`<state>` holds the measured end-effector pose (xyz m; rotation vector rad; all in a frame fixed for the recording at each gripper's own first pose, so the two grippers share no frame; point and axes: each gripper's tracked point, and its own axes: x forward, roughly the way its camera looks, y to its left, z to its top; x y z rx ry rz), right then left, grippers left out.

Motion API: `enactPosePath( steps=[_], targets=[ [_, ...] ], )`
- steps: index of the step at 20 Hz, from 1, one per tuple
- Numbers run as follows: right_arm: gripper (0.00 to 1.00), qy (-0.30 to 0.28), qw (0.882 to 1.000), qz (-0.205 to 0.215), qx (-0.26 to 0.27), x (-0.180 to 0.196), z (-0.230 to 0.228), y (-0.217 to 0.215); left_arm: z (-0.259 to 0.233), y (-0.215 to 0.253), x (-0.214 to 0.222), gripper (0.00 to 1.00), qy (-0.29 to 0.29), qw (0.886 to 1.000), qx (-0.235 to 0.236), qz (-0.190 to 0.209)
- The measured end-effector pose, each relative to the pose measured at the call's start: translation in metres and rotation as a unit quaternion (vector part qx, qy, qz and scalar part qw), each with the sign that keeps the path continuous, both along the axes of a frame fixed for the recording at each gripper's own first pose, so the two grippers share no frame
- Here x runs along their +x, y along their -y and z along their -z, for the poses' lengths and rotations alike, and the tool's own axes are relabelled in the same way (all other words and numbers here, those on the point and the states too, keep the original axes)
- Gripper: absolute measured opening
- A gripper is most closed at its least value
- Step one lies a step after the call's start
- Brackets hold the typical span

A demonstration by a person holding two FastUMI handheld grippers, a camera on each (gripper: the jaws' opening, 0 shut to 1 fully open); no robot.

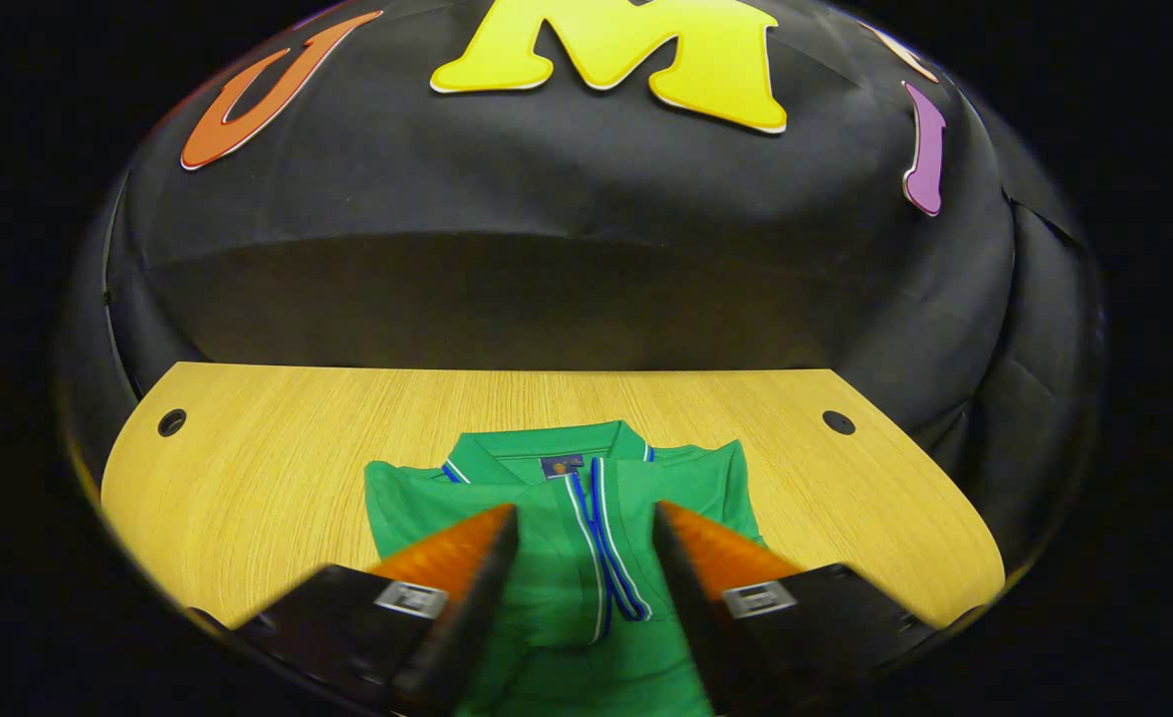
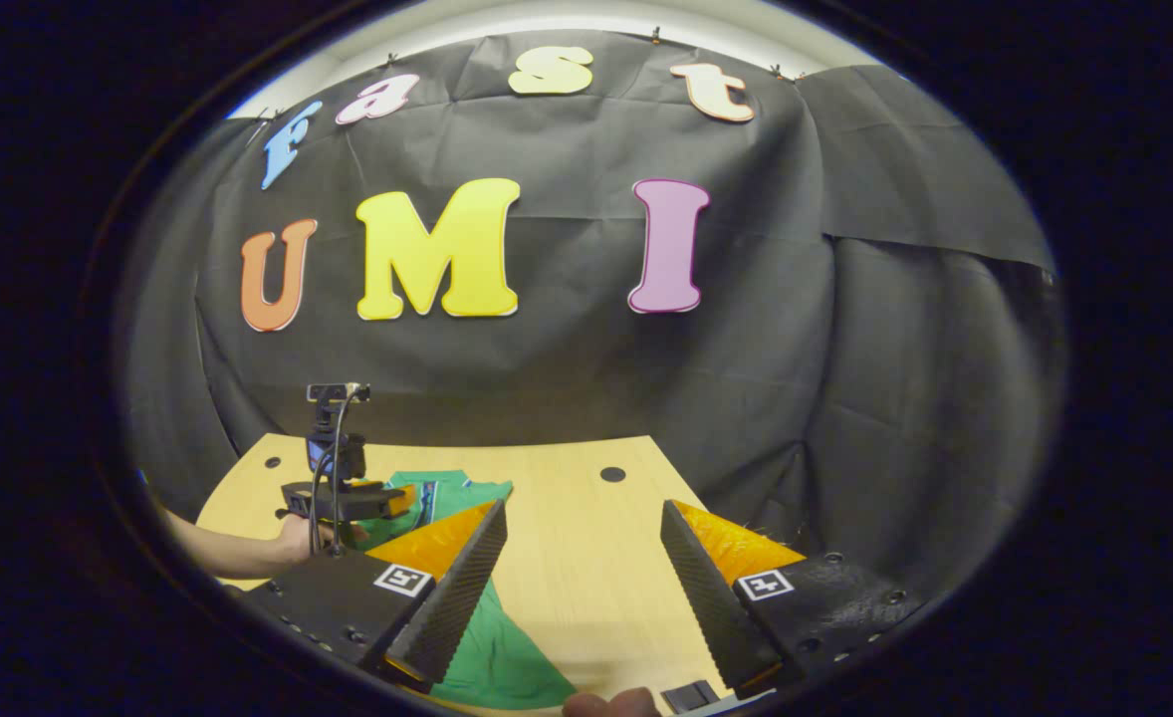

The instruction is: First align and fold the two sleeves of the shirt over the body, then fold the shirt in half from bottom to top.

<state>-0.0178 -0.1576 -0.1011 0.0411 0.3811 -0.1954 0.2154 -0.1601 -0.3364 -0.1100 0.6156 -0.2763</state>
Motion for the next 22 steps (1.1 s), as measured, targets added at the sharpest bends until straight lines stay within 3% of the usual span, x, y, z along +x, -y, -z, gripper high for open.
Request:
enactPosePath(
  steps=[1,10,16,22],
  targets=[
    [0.95,0.001,1.000,-0.001,0.002,0.001,0.000,0.001,-0.006,-0.001,-0.003,1.00,0.004,1.000,0.005,0.001],
    [0.95,0.024,0.997,-0.076,0.009,0.017,-0.006,-0.034,-0.093,-0.041,-0.038,1.00,0.080,0.995,0.021,-0.048],
    [0.98,0.004,0.986,-0.164,0.007,0.020,0.017,-0.069,-0.137,-0.084,-0.114,1.00,0.088,0.993,0.021,-0.072],
    [0.95,-0.046,0.976,-0.212,0.015,0.008,0.056,-0.082,-0.138,-0.136,-0.194,1.00,0.063,0.992,0.037,-0.107]
  ],
)
